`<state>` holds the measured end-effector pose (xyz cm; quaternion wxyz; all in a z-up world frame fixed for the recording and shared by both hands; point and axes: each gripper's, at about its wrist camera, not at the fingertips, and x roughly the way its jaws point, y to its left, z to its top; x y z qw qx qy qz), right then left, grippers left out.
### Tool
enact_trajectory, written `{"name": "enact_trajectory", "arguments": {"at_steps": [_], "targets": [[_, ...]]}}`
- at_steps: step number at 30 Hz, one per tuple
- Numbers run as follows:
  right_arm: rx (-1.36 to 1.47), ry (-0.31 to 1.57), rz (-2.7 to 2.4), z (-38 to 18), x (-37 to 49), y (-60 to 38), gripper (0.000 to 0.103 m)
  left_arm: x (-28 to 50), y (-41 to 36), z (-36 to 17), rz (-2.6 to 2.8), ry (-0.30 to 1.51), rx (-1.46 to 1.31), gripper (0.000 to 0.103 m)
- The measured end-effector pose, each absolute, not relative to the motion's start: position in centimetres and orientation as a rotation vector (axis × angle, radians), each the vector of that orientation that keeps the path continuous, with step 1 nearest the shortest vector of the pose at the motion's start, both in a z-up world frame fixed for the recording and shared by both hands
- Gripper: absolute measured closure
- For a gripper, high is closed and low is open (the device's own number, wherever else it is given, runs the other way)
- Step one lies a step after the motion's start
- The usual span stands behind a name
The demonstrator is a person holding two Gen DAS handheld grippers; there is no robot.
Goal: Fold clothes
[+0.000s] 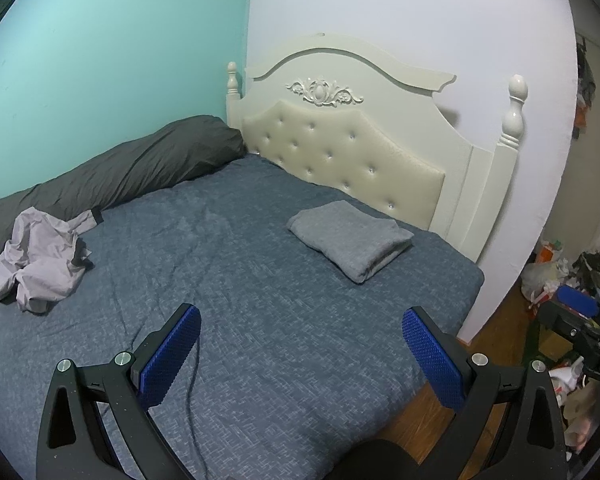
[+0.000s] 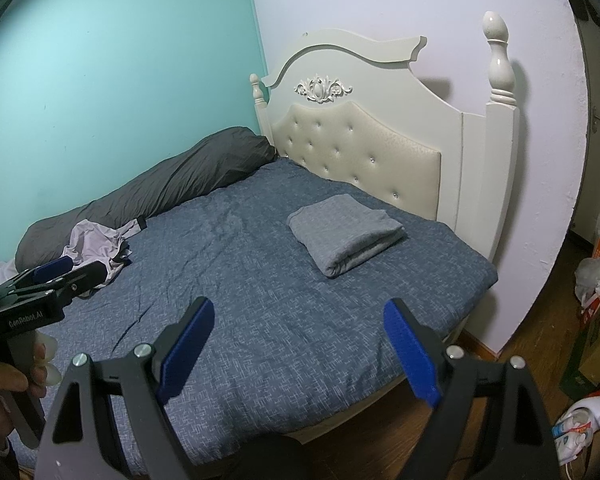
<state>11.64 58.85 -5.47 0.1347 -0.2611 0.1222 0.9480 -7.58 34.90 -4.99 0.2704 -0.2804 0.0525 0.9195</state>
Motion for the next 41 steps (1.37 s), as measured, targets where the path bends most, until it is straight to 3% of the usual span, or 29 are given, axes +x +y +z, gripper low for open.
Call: {"name": "enact_trajectory", "arguments": {"at_steps": [41], "targets": [[-0.761,0.366,2.741,-5.80,11.69,59.04,0.016,-7.52,34.55,-5.08,2.459,0.129,-0.760,0.000]]}}
